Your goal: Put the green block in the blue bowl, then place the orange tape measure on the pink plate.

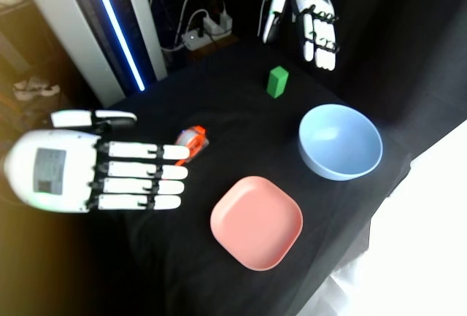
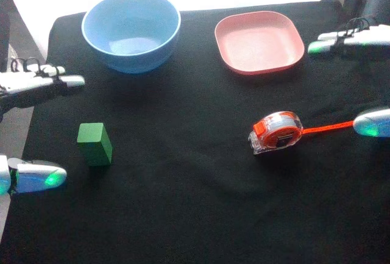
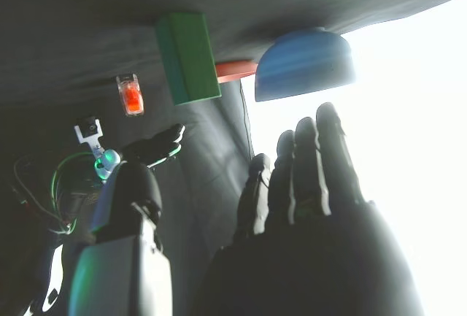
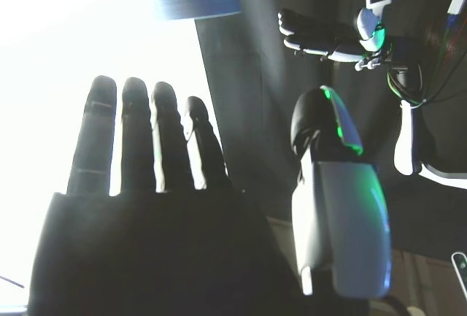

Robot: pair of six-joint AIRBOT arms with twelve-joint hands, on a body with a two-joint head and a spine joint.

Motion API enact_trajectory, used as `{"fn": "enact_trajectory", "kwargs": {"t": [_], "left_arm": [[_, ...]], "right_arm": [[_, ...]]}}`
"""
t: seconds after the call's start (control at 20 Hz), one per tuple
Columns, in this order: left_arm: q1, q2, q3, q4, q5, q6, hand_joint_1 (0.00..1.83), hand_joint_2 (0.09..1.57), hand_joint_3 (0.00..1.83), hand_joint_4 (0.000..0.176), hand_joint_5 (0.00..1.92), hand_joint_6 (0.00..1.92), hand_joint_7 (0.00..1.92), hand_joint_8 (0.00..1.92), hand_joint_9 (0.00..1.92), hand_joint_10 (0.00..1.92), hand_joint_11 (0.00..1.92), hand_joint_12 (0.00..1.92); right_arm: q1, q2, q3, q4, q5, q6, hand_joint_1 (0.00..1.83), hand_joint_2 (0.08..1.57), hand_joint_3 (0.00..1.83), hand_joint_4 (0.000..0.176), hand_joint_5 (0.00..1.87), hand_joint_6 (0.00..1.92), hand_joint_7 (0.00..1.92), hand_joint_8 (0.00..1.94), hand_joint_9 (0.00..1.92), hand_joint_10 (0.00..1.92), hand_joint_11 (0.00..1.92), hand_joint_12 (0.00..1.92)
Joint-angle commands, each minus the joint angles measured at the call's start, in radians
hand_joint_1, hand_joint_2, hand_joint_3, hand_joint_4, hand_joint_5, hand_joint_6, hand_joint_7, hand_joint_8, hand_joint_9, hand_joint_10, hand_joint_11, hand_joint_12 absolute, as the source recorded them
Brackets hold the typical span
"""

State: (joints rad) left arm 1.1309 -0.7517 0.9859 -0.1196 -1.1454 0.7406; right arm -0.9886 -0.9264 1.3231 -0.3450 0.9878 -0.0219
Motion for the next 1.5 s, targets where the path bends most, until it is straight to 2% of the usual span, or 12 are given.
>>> {"fn": "enact_trajectory", "kwargs": {"t": [0.0,0.15,0.3,0.4,0.55,0.7,0.8,0.85,1.0,1.35,1.4,1.45], "left_arm": [[-0.009,0.001,0.005,-0.016,-0.108,-0.003,0.63,1.00,0.01,0.129,0.28,0.00,0.11,0.00,0.05,0.01,0.00,0.00],[-0.027,-0.007,0.014,0.001,-0.089,-0.004,0.70,0.99,0.00,0.110,0.29,0.01,0.13,0.01,0.05,0.01,0.00,0.00],[-0.069,-0.033,0.041,0.035,-0.039,-0.017,0.66,0.97,0.00,0.124,0.29,0.00,0.14,0.01,0.07,0.01,0.01,0.01],[-0.127,-0.054,0.066,0.083,0.030,-0.026,0.72,0.94,0.00,0.109,0.31,0.01,0.17,0.02,0.10,0.02,0.05,0.02],[-0.179,-0.073,0.090,0.136,0.110,-0.038,0.79,0.90,0.00,0.129,0.33,0.00,0.25,0.00,0.18,0.01,0.08,0.07],[-0.205,-0.089,0.111,0.174,0.176,-0.054,0.83,0.91,0.00,0.119,0.39,0.00,0.40,0.01,0.28,0.01,0.00,0.36],[-0.220,-0.094,0.122,0.185,0.213,-0.054,0.87,0.93,0.00,0.126,0.46,0.01,0.51,0.01,0.37,0.02,0.00,0.44],[-0.223,-0.096,0.125,0.185,0.221,-0.054,0.86,0.95,0.00,0.122,0.50,0.01,0.57,0.01,0.41,0.02,0.00,0.43],[-0.231,-0.113,0.135,0.185,0.237,-0.054,0.90,0.97,0.00,0.053,0.62,0.00,0.72,0.01,0.52,0.02,0.00,0.60],[-0.248,-0.145,0.153,0.185,0.252,-0.054,0.85,0.96,0.00,0.081,0.65,0.00,0.79,0.01,0.53,0.01,0.00,0.57],[-0.252,-0.151,0.156,0.185,0.253,-0.054,0.89,0.97,0.00,0.042,0.68,0.01,0.81,0.01,0.56,0.01,0.00,0.63],[-0.255,-0.156,0.158,0.185,0.256,-0.054,0.91,0.98,0.00,0.029,0.71,0.01,0.85,0.02,0.60,0.03,0.00,0.69]], "right_arm": [[0.011,-0.003,0.008,0.047,0.101,0.010,0.63,1.07,0.01,0.105,0.32,0.00,0.18,0.00,0.14,0.01,0.00,0.65],[0.011,-0.007,0.012,0.043,0.096,0.010,0.69,1.07,0.00,0.094,0.34,0.00,0.19,0.00,0.16,0.01,0.00,0.65],[0.011,-0.008,0.014,0.038,0.090,0.010,0.65,1.07,0.00,0.112,0.34,0.00,0.18,0.00,0.16,0.00,0.00,0.66],[0.011,-0.009,0.014,0.037,0.090,0.010,0.63,1.08,0.00,0.109,0.34,0.00,0.17,0.00,0.15,0.00,0.00,0.63],[0.011,-0.010,0.015,0.034,0.089,0.010,0.67,1.08,0.00,0.108,0.35,0.00,0.16,0.00,0.15,0.00,0.00,0.63],[0.011,-0.011,0.016,0.034,0.089,0.010,0.71,1.07,0.00,0.086,0.36,0.00,0.17,0.00,0.15,0.00,0.00,0.62],[0.011,-0.011,0.016,0.034,0.089,0.010,0.70,1.07,0.00,0.091,0.38,0.00,0.18,0.00,0.17,0.01,0.00,0.65],[0.011,-0.012,0.016,0.034,0.089,0.010,0.71,1.07,0.00,0.089,0.38,0.00,0.18,0.00,0.17,0.00,0.00,0.65],[0.011,-0.013,0.016,0.034,0.089,0.014,0.73,1.07,0.00,0.097,0.39,0.00,0.18,0.00,0.17,0.00,0.00,0.63],[0.011,-0.018,0.016,0.034,0.089,0.017,0.70,1.08,0.00,0.071,0.41,0.00,0.22,0.00,0.21,0.00,0.00,0.70],[0.011,-0.018,0.016,0.034,0.089,0.017,0.72,1.08,0.00,0.066,0.42,0.00,0.23,0.00,0.21,0.00,0.00,0.72],[0.011,-0.019,0.016,0.035,0.089,0.017,0.74,1.08,0.00,0.064,0.42,0.00,0.24,0.00,0.22,0.01,0.00,0.73]]}}
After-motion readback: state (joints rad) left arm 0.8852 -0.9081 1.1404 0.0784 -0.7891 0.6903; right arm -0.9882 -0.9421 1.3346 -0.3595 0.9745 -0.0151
